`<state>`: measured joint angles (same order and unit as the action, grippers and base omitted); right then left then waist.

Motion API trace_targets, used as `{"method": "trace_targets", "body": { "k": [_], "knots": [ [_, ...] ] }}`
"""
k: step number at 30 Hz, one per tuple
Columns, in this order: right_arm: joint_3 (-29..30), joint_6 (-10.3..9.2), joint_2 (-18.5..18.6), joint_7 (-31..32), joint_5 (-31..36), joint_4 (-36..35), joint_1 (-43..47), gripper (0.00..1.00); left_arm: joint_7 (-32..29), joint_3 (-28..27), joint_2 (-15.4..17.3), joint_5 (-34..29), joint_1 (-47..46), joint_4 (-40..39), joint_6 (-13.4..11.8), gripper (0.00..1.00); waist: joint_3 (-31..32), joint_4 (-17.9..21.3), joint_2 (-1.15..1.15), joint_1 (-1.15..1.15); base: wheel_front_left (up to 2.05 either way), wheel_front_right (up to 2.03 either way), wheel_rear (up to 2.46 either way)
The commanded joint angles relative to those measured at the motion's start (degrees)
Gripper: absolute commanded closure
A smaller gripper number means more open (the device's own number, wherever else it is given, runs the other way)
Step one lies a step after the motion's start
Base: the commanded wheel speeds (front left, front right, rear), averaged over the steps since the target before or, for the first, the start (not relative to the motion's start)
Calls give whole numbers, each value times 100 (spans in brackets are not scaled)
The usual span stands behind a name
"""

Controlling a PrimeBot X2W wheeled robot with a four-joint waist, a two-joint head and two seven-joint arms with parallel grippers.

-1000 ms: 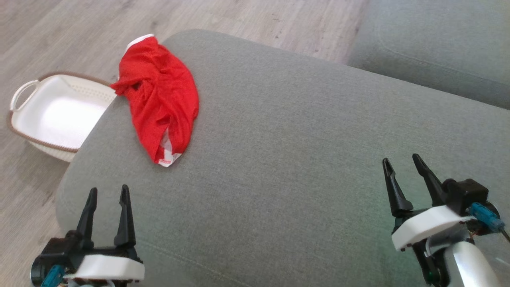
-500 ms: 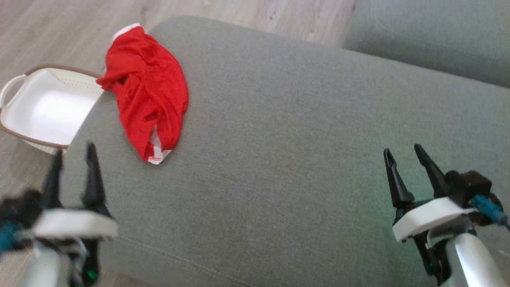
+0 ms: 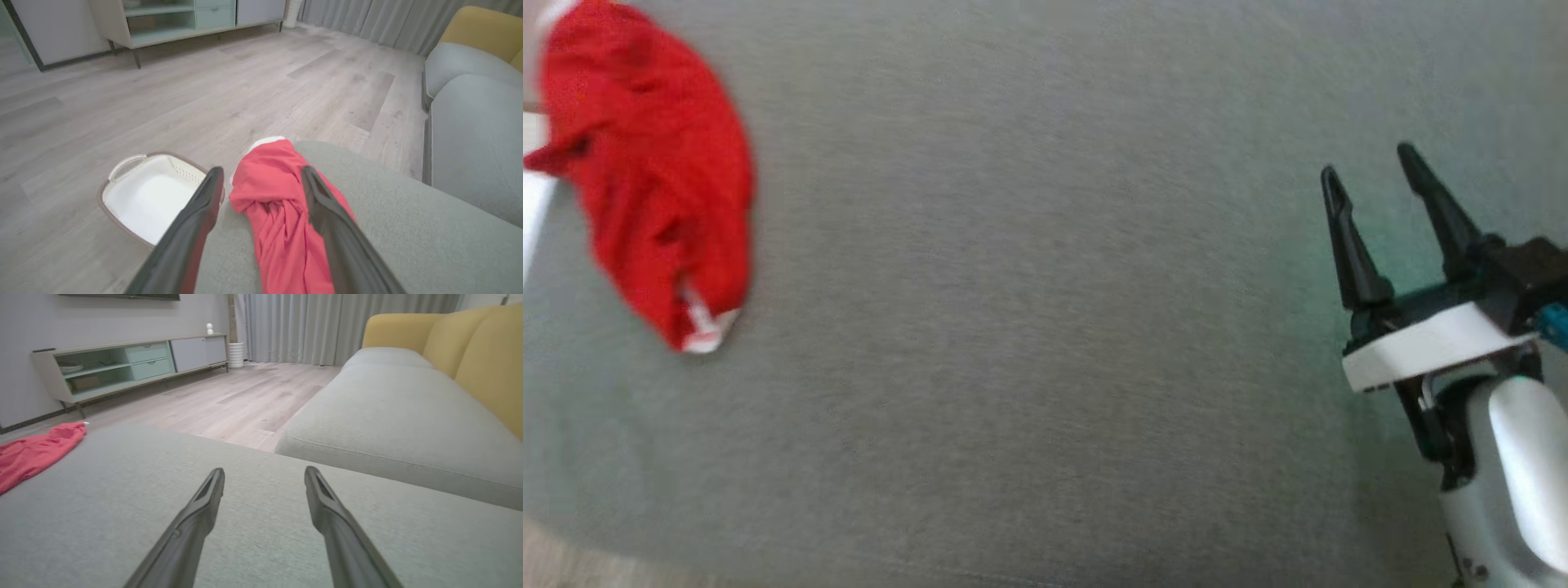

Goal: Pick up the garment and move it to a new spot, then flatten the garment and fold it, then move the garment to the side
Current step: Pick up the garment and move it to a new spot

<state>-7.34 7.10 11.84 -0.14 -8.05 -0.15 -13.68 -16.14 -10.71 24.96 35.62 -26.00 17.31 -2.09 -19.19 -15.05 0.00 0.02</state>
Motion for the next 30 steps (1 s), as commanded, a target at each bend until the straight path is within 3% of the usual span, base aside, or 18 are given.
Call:
{"method": "trace_targets", "body": {
  "k": [1,11,20,21,22,30],
  "knots": [
    [-145,39,87,12,29,-278,-134,0,-96,-331,419,78,-251,-18,-48,0,-675,693,0,-2,0,0,0],
    [-296,39,165,-2,99,-784,-406,0,-699,-839,758,694,-601,1251,-142,0,-1374,1483,0,-2,0,0,0],
    [-216,39,168,10,92,-1009,-314,0,-1830,-907,707,930,-443,2073,-873,0,-1437,1675,0,-2,0,0,0],
    [-220,39,160,3,80,-992,-306,0,-1872,-900,705,932,-411,2053,-895,73,-1403,1666,0,-2,0,0,0],
    [-231,39,148,-21,63,-973,-307,0,-1871,-909,697,944,-392,2010,-902,100,-1349,1651,0,-2,0,0,0],
    [-392,39,27,-190,-74,-603,-281,0,-1364,-930,1002,702,-289,1371,-816,100,-580,1495,0,-2,0,0,0]
  ]
}}
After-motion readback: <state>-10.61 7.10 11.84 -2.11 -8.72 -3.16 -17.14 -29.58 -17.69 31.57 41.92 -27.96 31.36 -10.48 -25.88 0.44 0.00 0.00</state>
